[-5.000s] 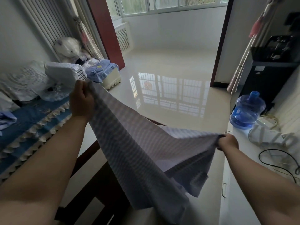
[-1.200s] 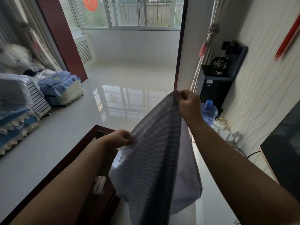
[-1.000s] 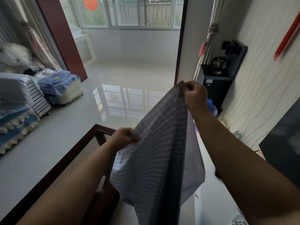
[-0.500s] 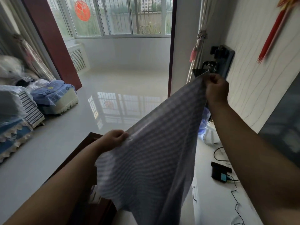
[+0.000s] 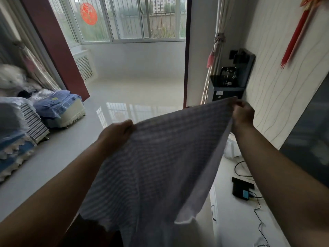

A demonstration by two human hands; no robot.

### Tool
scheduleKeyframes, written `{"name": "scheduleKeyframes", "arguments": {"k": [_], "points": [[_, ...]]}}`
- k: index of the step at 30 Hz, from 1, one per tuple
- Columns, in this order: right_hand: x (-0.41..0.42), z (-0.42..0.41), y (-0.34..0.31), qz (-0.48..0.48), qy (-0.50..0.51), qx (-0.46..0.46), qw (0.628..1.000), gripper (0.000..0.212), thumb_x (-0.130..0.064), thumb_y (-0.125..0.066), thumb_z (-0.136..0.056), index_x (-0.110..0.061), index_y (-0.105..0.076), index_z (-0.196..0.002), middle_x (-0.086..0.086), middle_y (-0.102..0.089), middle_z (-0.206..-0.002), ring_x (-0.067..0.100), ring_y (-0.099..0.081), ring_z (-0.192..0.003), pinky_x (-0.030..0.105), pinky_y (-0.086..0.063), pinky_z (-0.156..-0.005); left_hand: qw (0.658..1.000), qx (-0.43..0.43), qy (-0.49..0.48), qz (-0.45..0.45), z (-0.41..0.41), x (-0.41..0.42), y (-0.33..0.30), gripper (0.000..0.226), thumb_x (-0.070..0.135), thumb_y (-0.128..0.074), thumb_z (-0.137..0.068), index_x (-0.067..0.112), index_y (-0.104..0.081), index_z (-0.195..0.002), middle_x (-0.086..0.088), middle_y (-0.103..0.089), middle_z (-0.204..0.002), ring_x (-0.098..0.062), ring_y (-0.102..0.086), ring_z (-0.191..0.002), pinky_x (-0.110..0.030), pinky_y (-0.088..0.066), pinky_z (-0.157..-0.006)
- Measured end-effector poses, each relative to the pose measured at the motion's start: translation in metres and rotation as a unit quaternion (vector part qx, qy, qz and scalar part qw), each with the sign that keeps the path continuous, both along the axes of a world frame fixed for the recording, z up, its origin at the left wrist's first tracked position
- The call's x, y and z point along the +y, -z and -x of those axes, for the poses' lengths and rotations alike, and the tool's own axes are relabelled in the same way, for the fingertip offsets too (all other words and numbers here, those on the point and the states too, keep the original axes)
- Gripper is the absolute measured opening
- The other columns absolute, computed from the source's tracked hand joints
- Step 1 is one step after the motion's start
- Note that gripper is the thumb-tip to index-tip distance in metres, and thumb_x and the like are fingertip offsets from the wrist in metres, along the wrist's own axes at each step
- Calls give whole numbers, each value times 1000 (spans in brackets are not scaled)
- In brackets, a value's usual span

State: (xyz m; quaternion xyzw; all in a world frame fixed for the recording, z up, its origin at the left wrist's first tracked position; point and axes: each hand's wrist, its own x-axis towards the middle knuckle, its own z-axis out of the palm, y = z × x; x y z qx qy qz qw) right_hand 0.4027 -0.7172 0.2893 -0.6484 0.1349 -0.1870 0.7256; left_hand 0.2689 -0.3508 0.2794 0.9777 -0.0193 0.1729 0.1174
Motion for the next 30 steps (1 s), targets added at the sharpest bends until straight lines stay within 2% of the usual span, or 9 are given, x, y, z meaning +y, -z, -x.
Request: {"name": "scheduleKeyframes", "arguments": {"k": [3,5,10,13,17,20,23,26,30], "points": [[5,-3,-2,88,-12,-8,996,20,-9,-50,-87,-14,-68,-95,5,-65,-96,19,-58,-89,34,-50,-80,998,18,-13,59,4,2,12,19,31,-46,-95,23,-55,-80,-4,-65,-79,-24,-61,-71,-36,-50,-65],[11,-6,4,132,-16,9,991,21,-8,-49,-89,-8,-67,-100,10,-66,-102,21,-58,-91,31,-49,-78,993,9,-9,114,3,9,8,24,28,-50,-93,25,-53,-70,1,-62,-69,-20,-59,-66,-31,-45,-61],[18,-7,14,138,-21,20,990,20,-11,-50,-92,-7,-67,-102,8,-64,-99,22,-59,-92,28,-48,-76,984,7,18,175,3,21,-5,33,26,-51,-95,29,-53,-62,9,-57,-62,-6,-51,-57,-24,-39,-56],[18,-3,11,125,-15,-27,992,18,-13,-51,-92,-7,-67,-100,6,-63,-97,18,-57,-90,28,-48,-79,989,-19,18,147,3,25,-7,25,28,-52,-95,25,-56,-69,4,-59,-65,-12,-53,-59,-29,-41,-60],[18,-5,8,124,16,-62,990,18,-12,-49,-92,-9,-66,-98,4,-63,-96,15,-56,-88,19,-45,-71,994,-104,21,24,1,28,-7,15,32,-52,-94,20,-57,-87,2,-60,-74,-19,-52,-60,-28,-37,-58],[23,-14,14,150,33,-8,988,21,-9,-49,-91,-5,-67,-100,10,-66,-102,19,-58,-90,14,-44,-68,999,27,-24,-2,-12,26,-2,24,40,-45,-96,19,-57,-97,1,-60,-87,-21,-56,-75,-31,-40,-65],[27,-20,30,159,26,53,985,21,-17,-51,-92,-5,-67,-99,14,-68,-103,27,-62,-94,28,-48,-78,985,153,-61,43,-24,23,15,26,40,-42,-97,19,-56,-89,-4,-63,-90,-21,-55,-78,-33,-40,-69],[32,-14,39,196,25,82,977,31,-31,-53,-94,-4,-67,-97,16,-69,-100,32,-64,-96,43,-52,-89,974,148,-105,134,-28,17,30,23,35,-47,-96,18,-56,-83,-4,-59,-82,-16,-52,-72,-31,-38,-68],[53,25,27,293,-3,-10,956,25,-25,-52,-95,-4,-65,-100,16,-68,-95,29,-64,-91,34,-50,-78,951,103,-190,222,-35,-2,29,24,29,-49,-92,9,-59,-83,-1,-55,-72,-21,-54,-71,-30,-41,-61]]}}
